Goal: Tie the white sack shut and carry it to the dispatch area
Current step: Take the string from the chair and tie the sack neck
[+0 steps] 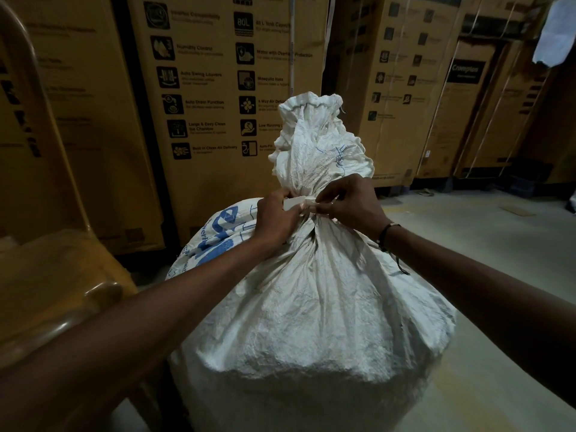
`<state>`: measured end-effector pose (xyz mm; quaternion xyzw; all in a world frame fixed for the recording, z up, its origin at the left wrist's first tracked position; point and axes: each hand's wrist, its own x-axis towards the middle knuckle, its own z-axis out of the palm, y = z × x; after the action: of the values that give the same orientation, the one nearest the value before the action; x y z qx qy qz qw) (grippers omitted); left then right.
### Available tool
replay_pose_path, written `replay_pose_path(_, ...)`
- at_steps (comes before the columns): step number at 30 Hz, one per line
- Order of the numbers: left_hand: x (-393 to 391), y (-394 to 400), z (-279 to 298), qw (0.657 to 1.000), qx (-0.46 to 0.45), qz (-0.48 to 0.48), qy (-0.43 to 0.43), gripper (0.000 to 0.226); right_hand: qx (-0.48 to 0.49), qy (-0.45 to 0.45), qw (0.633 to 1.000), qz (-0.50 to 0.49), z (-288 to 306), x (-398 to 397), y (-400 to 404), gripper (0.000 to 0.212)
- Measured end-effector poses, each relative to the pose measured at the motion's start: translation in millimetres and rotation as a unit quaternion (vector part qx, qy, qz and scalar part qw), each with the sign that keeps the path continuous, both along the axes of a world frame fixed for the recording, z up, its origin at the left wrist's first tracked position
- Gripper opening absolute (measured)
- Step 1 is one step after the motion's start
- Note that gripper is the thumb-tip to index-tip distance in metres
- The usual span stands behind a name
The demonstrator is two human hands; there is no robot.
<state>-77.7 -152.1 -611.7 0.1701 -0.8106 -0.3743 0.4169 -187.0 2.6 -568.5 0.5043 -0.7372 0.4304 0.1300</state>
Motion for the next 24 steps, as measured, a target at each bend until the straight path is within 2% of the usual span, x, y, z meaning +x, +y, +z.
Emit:
replay_pose_path(7,1.1,0.5,1.2,1.0,-0.018,0.008,-0.01,0.015,0.058,-0.021,0.998,0.017,6.3,-5.2,13.0,0.005)
replay_pose_path(9,1.4,2.1,2.1,1.0,-0.023,0.006,-0.011,0.015,0.046,-0.036,0.998,0.02,4.4,-6.4,13.9,0.01)
replay_pose_path(12,1.5,3.0,2.1,1.0,-0.02,0.009,-0.014,0.018,0.022,-0.098,0.995,0.028,0.9,-9.2,9.2,0.033)
replay_pose_path(14,2.5,3.0,3.0,1.0,-0.021,0.012,-0.018,0.018,0.021,-0.12,0.992,0.031,-0.7,-12.0,4.1,0.039)
replay_pose_path(20,9.2,13.2,5.5,0.998,-0.057,0.001,-0.012,0.025,0.04,-0.075,0.995,0.046,-4.7,-16.6,-4.6,0.039)
replay_pose_path(24,10.2,15.1,3.8,0.997,-0.07,-0.013,-0.017,0.02,0.076,-0.036,0.994,0.068,-6.2,-17.9,-8.4,0.032)
